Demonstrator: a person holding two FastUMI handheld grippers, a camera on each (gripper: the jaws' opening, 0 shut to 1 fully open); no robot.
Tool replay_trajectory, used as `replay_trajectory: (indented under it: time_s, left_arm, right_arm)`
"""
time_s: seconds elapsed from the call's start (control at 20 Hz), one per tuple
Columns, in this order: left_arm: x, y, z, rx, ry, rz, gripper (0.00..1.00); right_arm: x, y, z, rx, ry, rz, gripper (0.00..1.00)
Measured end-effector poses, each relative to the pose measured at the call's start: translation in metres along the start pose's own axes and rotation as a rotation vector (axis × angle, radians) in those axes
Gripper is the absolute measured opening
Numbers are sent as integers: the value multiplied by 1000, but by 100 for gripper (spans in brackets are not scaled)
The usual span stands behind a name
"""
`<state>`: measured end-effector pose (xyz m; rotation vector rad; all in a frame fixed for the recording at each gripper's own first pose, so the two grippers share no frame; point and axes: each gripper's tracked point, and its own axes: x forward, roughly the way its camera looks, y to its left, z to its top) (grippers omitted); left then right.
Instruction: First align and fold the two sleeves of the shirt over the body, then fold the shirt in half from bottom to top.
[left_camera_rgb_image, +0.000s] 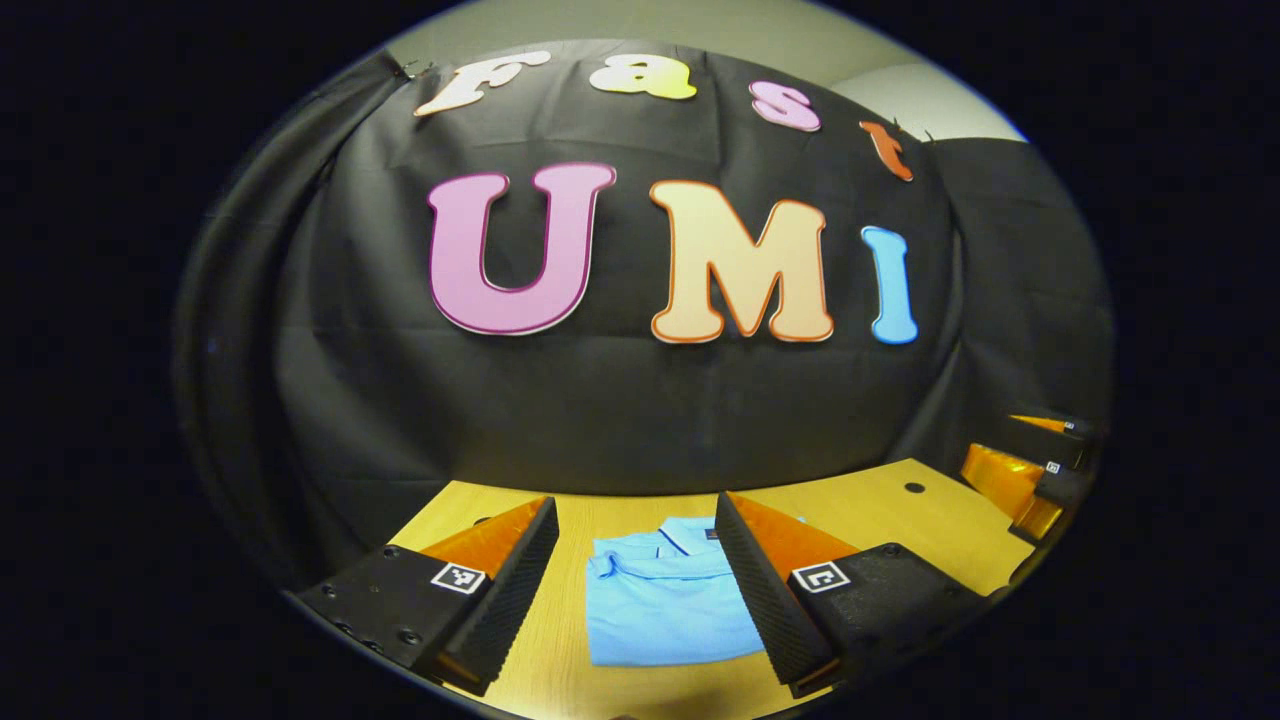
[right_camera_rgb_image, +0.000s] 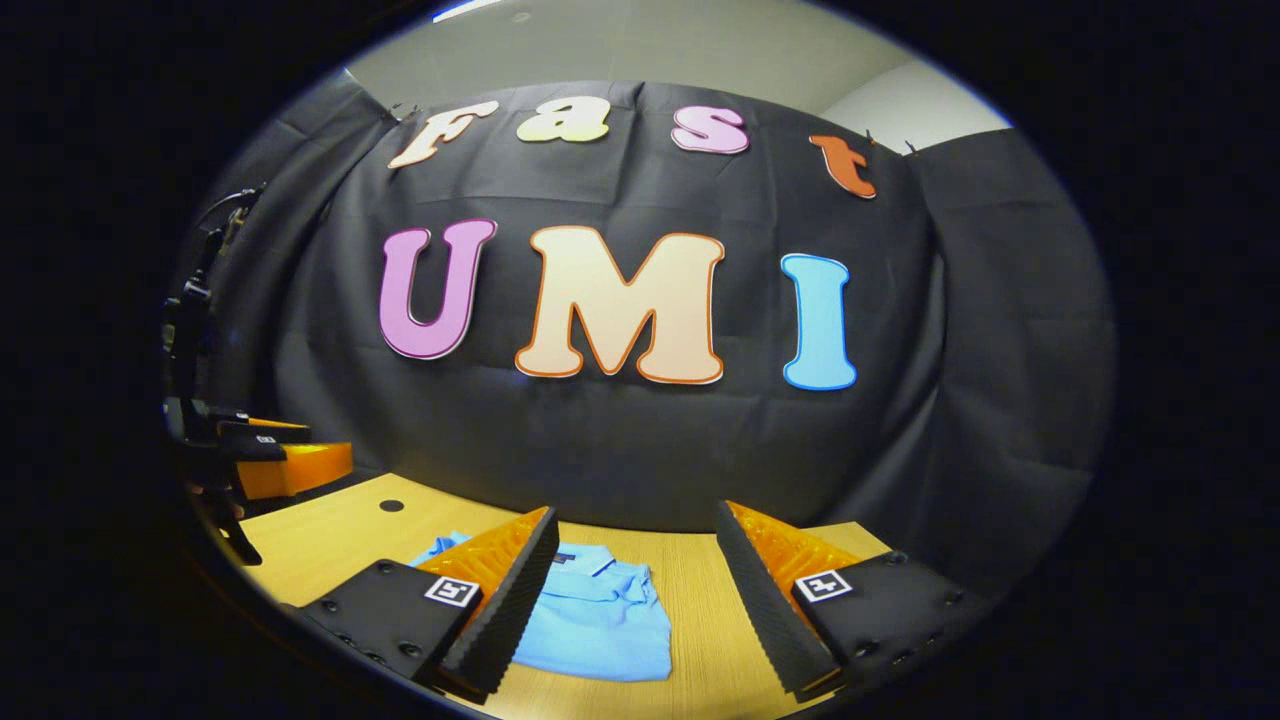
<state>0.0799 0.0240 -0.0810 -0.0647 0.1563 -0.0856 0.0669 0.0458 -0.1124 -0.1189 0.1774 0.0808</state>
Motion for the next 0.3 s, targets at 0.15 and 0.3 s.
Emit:
replay_trajectory:
  time_s: [0.15, 0.3]
  left_arm:
    - [-42, -6, 21, 0, -53, -3, 95]
    - [-76, 0, 30, 25, -83, 25, 94]
  right_arm:
    - [-41, -1, 7, 52, 13, 5, 100]
    - [-76, -6, 7, 94, 22, -7, 98]
